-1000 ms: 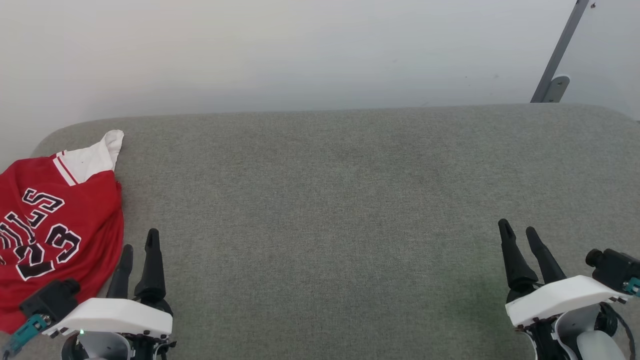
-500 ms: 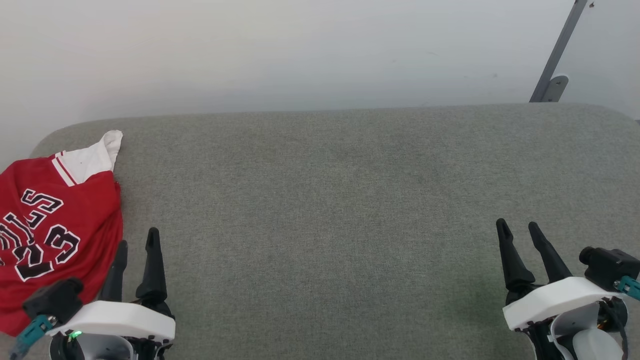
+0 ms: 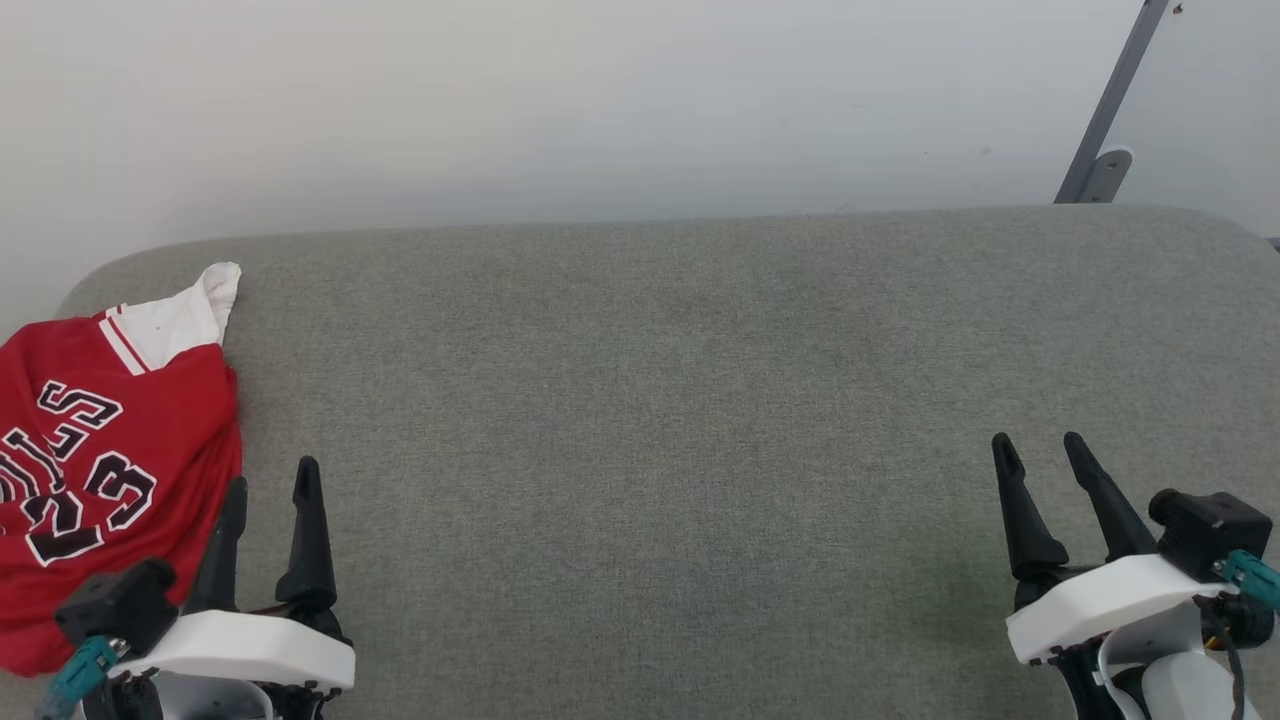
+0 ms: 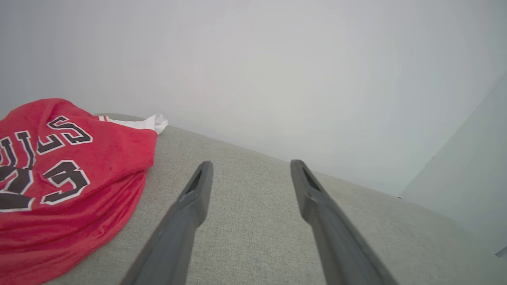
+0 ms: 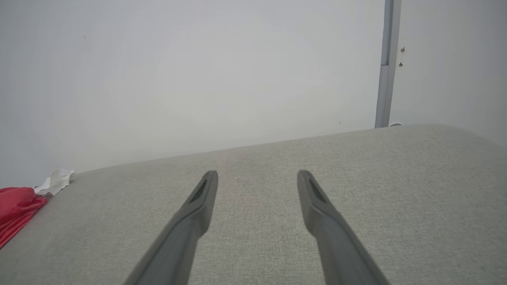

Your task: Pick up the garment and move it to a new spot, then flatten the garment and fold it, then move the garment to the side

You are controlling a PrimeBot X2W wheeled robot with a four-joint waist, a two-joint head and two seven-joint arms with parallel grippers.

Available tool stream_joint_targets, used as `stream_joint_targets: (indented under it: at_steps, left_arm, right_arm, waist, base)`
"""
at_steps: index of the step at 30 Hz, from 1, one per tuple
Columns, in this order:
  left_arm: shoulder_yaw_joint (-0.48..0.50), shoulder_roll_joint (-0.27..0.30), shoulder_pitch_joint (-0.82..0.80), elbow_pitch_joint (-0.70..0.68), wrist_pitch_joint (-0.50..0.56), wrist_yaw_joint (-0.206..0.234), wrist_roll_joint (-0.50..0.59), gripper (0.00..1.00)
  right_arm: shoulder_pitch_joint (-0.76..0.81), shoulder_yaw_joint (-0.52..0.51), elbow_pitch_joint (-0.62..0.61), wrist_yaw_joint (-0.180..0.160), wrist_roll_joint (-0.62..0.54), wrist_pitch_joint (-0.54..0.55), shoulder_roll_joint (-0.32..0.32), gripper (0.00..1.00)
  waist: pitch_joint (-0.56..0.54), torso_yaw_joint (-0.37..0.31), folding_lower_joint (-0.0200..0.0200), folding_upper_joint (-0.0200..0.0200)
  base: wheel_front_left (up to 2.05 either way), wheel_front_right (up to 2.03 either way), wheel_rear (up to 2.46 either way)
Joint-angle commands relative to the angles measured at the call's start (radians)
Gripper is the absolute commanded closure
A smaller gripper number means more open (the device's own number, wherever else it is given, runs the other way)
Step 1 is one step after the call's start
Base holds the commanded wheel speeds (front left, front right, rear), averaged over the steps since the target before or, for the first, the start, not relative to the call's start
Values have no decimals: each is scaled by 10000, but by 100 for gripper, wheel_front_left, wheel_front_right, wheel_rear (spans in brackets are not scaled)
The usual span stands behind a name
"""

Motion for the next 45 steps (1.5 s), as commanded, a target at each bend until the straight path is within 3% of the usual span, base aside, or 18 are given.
stream_joint_targets:
  at_steps: [1, 30, 45]
  left_arm:
    - [32, 28, 23, -112, -94, -66, 236, 0]
    - [81, 56, 102, -56, -679, -308, 2412, 0]
    - [86, 56, 149, -100, -805, -336, 2711, 0]
  right_arm:
    - [-173, -10, -103, 15, -264, -117, -45, 0]
    - [-178, 61, -164, 10, -2674, -693, -199, 0]
    - [-162, 30, -172, 10, -3150, -810, -176, 0]
  waist:
    - [1, -2, 0, 0]
    - [1, -68, 0, 0]
    - [-12, -88, 0, 0]
  base:
    - [0, 0, 0]
    - [0, 0, 0]
    - [0, 0, 0]
